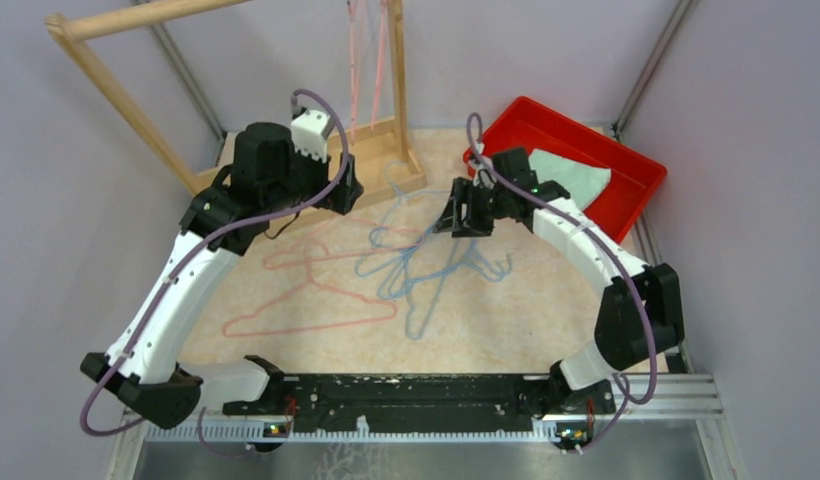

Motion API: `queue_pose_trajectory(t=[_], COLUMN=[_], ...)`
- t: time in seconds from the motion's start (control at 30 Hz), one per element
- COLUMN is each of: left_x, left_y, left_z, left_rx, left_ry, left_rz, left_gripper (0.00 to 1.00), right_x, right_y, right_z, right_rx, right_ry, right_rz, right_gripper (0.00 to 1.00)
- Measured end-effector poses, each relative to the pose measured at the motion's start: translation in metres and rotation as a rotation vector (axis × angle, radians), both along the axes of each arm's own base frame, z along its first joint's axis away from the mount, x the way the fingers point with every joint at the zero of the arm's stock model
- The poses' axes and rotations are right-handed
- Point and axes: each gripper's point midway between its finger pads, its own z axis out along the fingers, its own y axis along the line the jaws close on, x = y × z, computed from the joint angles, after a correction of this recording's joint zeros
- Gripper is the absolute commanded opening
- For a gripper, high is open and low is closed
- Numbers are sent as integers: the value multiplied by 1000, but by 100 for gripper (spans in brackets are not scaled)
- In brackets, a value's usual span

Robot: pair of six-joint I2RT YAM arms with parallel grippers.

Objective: Organize the hangers

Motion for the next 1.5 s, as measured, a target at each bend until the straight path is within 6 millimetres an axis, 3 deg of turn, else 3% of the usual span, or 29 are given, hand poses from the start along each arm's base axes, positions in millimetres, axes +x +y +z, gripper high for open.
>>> queue_pose_trajectory(t=[0.13,0.33,0.47,0.57,0.93,1.27,1.5], left_x=[-23,-43,-53,-58,-58,-52,-49], left_y=[12,23,28,31,31,27,26], left_z=[-29,-70,-75,-72,-87,-90,-99], left_rx=[15,29,19,6,12,9,17], left_ry=[67,161,166,155,177,177,189], left_rz=[11,32,41,47,52,54,54], left_gripper=[94,93,93,93,93,93,93], right_x=[-17,9,23,33,58,87,84], right_y=[16,21,26,30,49,68,81], right_z=[-28,-80,-116,-132,-118,-142,-141], right_rx=[-34,-76,-105,-115,-45,-9,37], right_ry=[14,22,62,75,-8,-1,4], right_rz=[91,113,138,148,177,180,211], right_gripper=[56,52,50,50,50,49,37])
